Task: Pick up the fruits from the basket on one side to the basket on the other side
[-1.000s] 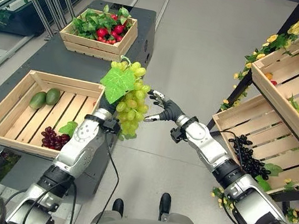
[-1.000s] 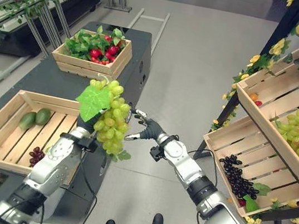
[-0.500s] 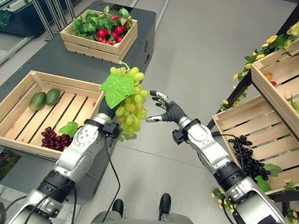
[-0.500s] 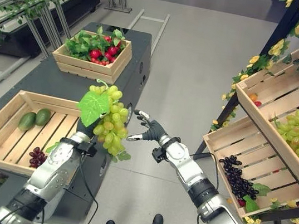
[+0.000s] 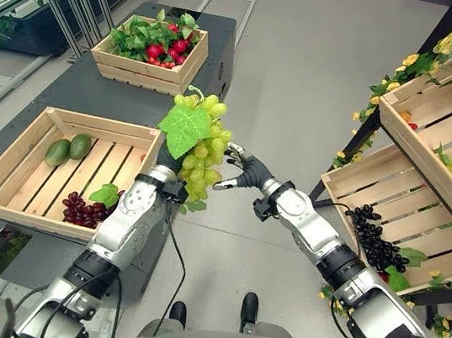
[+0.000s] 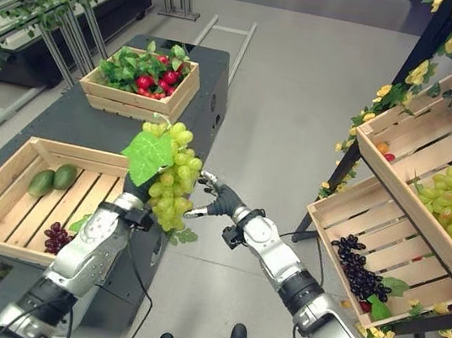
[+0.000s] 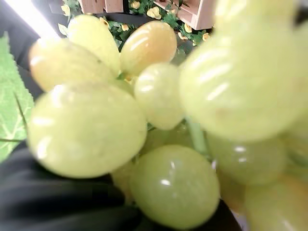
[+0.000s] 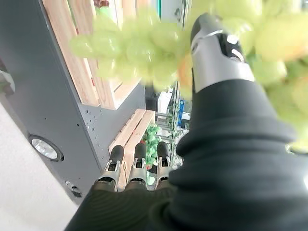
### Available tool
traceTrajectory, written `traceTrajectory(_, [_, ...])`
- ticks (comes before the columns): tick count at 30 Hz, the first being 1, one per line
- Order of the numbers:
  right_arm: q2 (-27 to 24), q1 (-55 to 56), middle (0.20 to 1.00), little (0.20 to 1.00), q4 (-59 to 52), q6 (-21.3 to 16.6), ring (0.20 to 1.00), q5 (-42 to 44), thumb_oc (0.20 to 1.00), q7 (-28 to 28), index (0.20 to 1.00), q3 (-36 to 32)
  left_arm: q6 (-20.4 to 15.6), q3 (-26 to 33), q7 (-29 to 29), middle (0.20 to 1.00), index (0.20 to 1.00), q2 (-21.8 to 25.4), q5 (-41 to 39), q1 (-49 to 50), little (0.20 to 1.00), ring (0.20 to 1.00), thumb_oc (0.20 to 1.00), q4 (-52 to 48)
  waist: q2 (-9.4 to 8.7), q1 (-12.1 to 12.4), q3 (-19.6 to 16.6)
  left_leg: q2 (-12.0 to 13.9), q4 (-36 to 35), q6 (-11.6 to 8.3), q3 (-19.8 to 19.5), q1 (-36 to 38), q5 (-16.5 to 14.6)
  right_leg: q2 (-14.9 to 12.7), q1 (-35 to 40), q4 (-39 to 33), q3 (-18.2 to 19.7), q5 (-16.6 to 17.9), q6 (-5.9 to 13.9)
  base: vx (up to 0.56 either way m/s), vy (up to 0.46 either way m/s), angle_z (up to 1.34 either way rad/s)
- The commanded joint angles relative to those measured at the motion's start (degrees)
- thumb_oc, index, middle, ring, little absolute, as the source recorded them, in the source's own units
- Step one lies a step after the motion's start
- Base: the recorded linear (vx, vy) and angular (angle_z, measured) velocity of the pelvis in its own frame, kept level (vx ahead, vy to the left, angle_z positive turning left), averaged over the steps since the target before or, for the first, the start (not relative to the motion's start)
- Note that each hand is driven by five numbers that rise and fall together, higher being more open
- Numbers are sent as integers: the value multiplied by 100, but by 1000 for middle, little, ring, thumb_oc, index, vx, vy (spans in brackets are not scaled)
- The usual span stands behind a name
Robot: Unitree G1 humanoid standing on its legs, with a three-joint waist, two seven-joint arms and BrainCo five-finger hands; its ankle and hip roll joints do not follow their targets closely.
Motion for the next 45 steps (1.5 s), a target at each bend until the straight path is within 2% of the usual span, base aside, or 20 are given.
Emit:
traceTrajectory(1, [512, -667, 1000, 1000, 134, -253, 1000, 221, 1000, -86, 1000, -15, -243, -347, -32, 200, 200, -207, 100, -781, 200, 200, 200, 111, -173, 98, -188, -315, 1, 240, -244, -73, -406, -216, 429, 48, -122, -608, 625, 0, 0, 0])
traceTrajectory(17, [955, -964, 1000, 1000, 456, -258, 1000, 106, 1000, -154, 1000, 367, -257, -822, 82, 200, 200, -445, -16, -1192, 200, 200, 200, 151, -172, 100, -167, -318, 1, 245, -263, -86, -404, -220, 431, 48, -128, -612, 630, 0, 0, 0])
traceTrajectory(26, [1109, -1116, 1000, 1000, 583, -278, 1000, 75, 1000, -214, 1000, 450, -232, -1012, 17, 200, 200, -533, -191, -1040, 200, 200, 200, 76, -194, 150, -120, -320, 1, 257, -293, -104, -395, -228, 411, 48, -142, -595, 636, -2, 1, 2])
traceTrajectory(27, [1106, -1112, 940, 940, 589, -280, 940, 74, 940, -218, 940, 455, -227, -1034, 16, 200, 200, -535, -189, -1030, 200, 200, 200, 82, -192, 150, -110, -323, 1, 257, -292, -108, -394, -228, 410, 48, -146, -593, 637, 0, 0, 0])
traceTrajectory(28, [1104, -1113, 476, 476, 606, -277, 476, 65, 476, -234, 476, 453, -218, -1056, 5, 200, 200, -540, -189, -1015, 200, 200, 200, 90, -194, 153, -104, -326, 1, 260, -296, -111, -394, -227, 407, 48, -144, -594, 638, 0, 0, 0])
traceTrajectory(29, [1095, -1108, 200, 200, 605, -284, 200, 55, 200, -241, 200, 445, -215, -1055, 3, 200, 200, -545, -190, -1003, 200, 200, 200, 94, -195, 154, -101, -327, 1, 263, -298, -111, -394, -227, 405, 48, -143, -594, 638, 0, 0, 0])
traceTrajectory(45, [1087, -966, 200, 200, 590, -351, 200, 127, 200, -244, 200, 417, -189, -1053, -46, 200, 200, -553, -249, -547, 200, 200, 200, 121, -217, 191, -91, -318, 1, 270, -297, -81, -415, -217, 448, 48, -160, -634, 625, 0, 0, 0])
